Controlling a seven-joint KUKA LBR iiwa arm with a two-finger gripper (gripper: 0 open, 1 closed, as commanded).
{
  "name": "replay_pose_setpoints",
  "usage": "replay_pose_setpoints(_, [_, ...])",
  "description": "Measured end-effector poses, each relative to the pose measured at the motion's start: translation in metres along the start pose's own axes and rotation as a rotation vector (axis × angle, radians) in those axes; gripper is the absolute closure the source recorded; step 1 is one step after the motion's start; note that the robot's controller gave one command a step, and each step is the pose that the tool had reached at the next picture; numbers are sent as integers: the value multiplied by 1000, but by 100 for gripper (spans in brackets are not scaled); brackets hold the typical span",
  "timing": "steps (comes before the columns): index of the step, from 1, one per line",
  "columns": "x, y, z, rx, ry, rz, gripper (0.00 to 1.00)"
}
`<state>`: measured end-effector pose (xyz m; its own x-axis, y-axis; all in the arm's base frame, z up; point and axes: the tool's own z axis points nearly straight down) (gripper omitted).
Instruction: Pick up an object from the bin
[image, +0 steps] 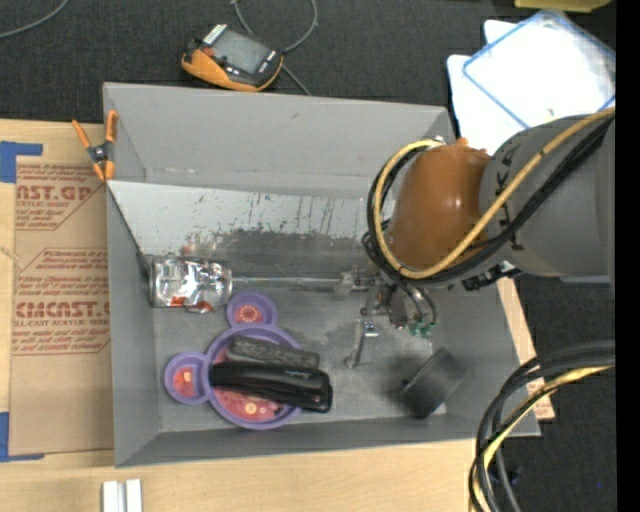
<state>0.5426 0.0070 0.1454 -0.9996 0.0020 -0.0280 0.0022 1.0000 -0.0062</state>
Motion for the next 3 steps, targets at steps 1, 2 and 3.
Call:
replay_pose_setpoints(1, [8, 11, 11, 1, -11, 26, 0])
replay_pose_setpoints(2, [39, 33, -54, 1, -5, -327, 0])
replay_pose_setpoints(3, [49, 46, 15, -2, -6, -147, 0])
